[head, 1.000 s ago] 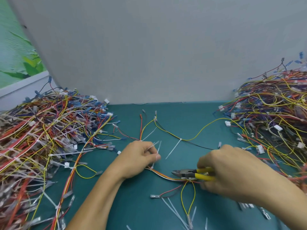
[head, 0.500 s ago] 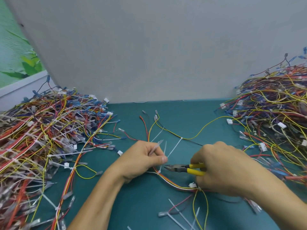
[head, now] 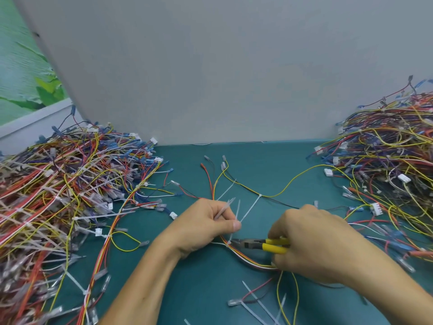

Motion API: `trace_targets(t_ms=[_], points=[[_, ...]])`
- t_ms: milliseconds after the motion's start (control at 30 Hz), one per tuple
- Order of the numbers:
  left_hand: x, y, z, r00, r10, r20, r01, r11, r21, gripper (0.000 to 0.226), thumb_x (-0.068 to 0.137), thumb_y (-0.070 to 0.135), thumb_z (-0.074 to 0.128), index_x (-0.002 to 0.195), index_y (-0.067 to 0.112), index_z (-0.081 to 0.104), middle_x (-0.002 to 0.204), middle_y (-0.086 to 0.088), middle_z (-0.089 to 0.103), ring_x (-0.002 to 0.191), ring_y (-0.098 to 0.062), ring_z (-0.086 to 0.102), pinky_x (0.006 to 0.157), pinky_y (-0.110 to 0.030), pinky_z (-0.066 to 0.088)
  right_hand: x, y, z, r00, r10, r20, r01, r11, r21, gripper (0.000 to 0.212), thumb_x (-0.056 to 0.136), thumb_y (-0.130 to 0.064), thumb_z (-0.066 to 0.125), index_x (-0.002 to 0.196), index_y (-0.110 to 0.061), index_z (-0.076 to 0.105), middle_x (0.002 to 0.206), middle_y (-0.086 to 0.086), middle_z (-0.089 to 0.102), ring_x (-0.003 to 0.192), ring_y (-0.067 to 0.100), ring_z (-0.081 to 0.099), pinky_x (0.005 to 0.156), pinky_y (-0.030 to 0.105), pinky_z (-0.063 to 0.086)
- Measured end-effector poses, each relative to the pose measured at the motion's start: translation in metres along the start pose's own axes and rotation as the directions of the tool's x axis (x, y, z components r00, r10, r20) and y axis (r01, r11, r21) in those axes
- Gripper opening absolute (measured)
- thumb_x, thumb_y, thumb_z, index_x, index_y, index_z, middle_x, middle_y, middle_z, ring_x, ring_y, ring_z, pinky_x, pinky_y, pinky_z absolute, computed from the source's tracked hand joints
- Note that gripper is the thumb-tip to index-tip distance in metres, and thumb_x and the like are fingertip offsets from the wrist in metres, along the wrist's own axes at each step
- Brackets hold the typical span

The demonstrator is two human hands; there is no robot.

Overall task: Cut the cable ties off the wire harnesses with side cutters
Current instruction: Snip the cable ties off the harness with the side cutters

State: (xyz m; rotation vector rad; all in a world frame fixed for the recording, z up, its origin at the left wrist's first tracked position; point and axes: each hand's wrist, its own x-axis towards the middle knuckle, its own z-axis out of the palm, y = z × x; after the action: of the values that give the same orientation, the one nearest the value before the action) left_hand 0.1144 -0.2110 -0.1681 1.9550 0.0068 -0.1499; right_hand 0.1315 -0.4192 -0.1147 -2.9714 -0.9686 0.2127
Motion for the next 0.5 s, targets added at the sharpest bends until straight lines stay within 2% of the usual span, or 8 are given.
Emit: trace_targets(t_ms=[200, 400, 500], points=[[0.0006, -0.0018, -0.0002, 1.000, -0.005, -0.005, 0.005, 1.000, 0.012, 0.014, 0.070, 0.035, 0.071, 0.061, 0.026, 0.064, 0.051, 0.009, 0.044, 0.050, -0.009, 0.032, 0.053, -0.026, 0.024, 0.0014, -0.0013, 0.0038, 1.000, 0.012, -0.027, -0.012, 1.000, 0.006, 0.028, 0.074, -0.045, 0.058, 0.096, -0.030, 0.064, 0.076, -0.005, 0.055, 0.072, 0.024, 0.052, 0.058, 0.028, 0.040], [0.0010, -0.0026, -0.0002, 1.000, -0.001, -0.010, 0.001, 1.000, 0.013, 0.014, 0.070, 0.036, 0.070, 0.061, 0.027, 0.063, 0.049, 0.010, 0.041, 0.049, -0.009, 0.030, 0.051, -0.027, 0.022, 0.0026, -0.0024, 0.0051, 0.999, 0.020, -0.037, -0.020, 1.000, 0.005, 0.023, 0.075, -0.044, 0.057, 0.091, -0.030, 0.063, 0.070, -0.006, 0.049, 0.070, 0.024, 0.050, 0.053, 0.027, 0.035], [0.0010, -0.0029, -0.0003, 1.000, 0.002, -0.008, -0.002, 1.000, 0.004, 0.016, 0.071, 0.034, 0.071, 0.060, 0.026, 0.062, 0.049, 0.011, 0.038, 0.048, -0.008, 0.028, 0.050, -0.025, 0.022, 0.0014, -0.0037, 0.0061, 0.999, 0.017, -0.045, -0.017, 1.000, 0.012, 0.024, 0.077, -0.045, 0.057, 0.095, -0.031, 0.064, 0.069, -0.006, 0.045, 0.072, 0.025, 0.049, 0.056, 0.028, 0.035]])
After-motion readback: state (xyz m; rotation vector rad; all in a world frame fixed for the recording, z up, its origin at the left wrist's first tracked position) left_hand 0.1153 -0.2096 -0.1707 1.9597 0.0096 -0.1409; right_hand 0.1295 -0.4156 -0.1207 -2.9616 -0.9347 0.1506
